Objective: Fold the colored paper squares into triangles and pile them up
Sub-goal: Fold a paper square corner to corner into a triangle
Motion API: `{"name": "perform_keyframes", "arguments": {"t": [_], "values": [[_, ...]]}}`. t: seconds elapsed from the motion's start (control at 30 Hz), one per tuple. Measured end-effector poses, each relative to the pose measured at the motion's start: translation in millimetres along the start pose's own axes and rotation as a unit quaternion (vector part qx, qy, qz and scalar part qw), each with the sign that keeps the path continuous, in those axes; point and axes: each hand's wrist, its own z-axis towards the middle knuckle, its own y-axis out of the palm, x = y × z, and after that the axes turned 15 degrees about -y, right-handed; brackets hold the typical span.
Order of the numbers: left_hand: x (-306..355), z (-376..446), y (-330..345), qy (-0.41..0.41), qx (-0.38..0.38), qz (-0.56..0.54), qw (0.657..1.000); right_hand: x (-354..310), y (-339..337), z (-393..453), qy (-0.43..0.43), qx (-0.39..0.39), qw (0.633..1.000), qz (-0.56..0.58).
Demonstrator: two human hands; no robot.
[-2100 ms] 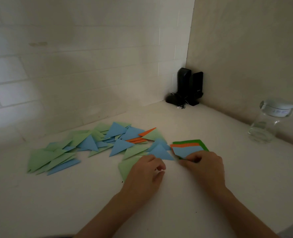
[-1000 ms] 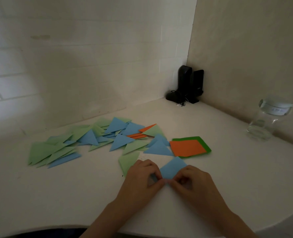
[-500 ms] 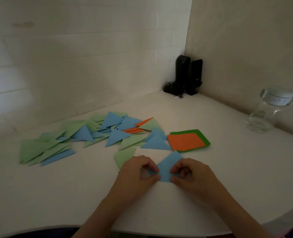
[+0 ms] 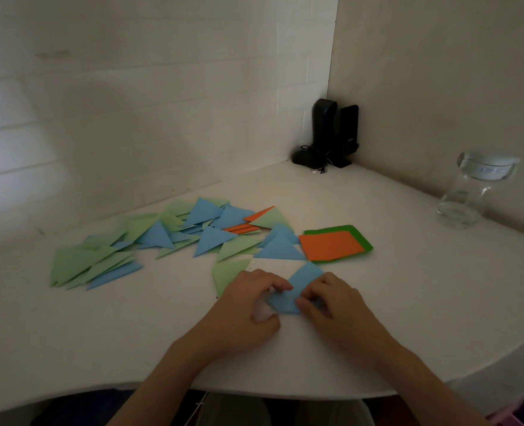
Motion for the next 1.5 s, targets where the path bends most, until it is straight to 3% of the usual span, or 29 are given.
{"name": "perform_keyframes", "arguments": {"t": [0.07, 0.2, 0.37, 0.57, 0.97, 1.2, 1.5], "values": [[0.8, 0.1, 4.9, 0.026, 0.032, 0.029, 0.999, 1.1, -7.6, 1.0, -0.012, -0.032, 0.999, 0.029], [1.6, 0.2, 12.1, 0.064, 0.078, 0.073, 0.992, 2.7, -19.3, -1.2, -0.057, -0.014, 0.996, 0.072], [2.8, -1.7, 17.6, 0.058, 0.112, 0.105, 0.986, 8.3, -16.3, -12.3, -0.096, 0.033, 0.993, 0.062], [4.9, -3.0, 22.1, 0.022, 0.154, 0.111, 0.982, 19.8, -13.6, -20.1, -0.115, 0.006, 0.993, 0.003], [10.5, 1.9, 26.3, -0.101, 0.124, 0.057, 0.985, 19.9, -4.9, -18.5, -0.047, 0.079, 0.996, 0.005], [13.4, 2.8, 29.7, -0.106, 0.127, 0.089, 0.982, 20.4, 0.1, -17.4, -0.024, 0.094, 0.995, -0.002], [15.1, -2.3, 24.5, -0.115, 0.126, 0.017, 0.985, 23.1, -12.1, -18.2, -0.044, 0.069, 0.994, 0.076]]}}
